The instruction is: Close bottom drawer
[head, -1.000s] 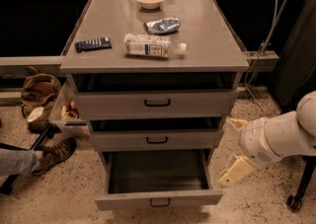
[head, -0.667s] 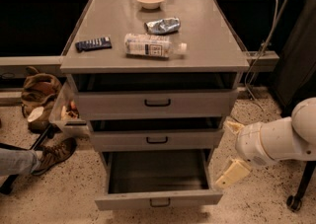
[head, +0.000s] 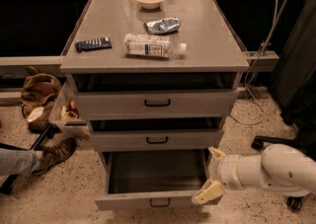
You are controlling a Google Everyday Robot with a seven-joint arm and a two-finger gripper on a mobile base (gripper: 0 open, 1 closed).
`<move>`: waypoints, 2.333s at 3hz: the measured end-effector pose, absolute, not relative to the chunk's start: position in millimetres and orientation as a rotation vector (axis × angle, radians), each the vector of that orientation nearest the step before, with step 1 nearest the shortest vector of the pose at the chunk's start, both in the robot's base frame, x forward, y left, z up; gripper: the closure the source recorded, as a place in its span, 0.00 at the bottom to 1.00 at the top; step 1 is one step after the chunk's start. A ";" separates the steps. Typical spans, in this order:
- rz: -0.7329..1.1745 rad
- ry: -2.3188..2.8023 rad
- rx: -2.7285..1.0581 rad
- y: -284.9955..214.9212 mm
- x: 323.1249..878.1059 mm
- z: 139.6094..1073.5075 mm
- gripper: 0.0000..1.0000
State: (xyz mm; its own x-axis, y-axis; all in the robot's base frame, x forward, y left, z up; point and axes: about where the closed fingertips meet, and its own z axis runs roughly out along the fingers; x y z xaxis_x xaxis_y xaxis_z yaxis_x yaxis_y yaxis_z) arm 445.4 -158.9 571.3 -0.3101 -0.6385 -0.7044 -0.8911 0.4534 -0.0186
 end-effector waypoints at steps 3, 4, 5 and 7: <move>0.888 2.015 -1.074 -110.1 400.3 408.7 0.00; 0.888 2.015 -1.074 -110.1 400.3 408.7 0.00; 0.912 2.032 -1.055 -106.3 407.0 369.7 0.00; 1.013 2.061 -0.960 -106.4 406.2 238.2 0.00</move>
Offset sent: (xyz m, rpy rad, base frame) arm -0.0372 0.0499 -0.1869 0.3443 0.1577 -0.0041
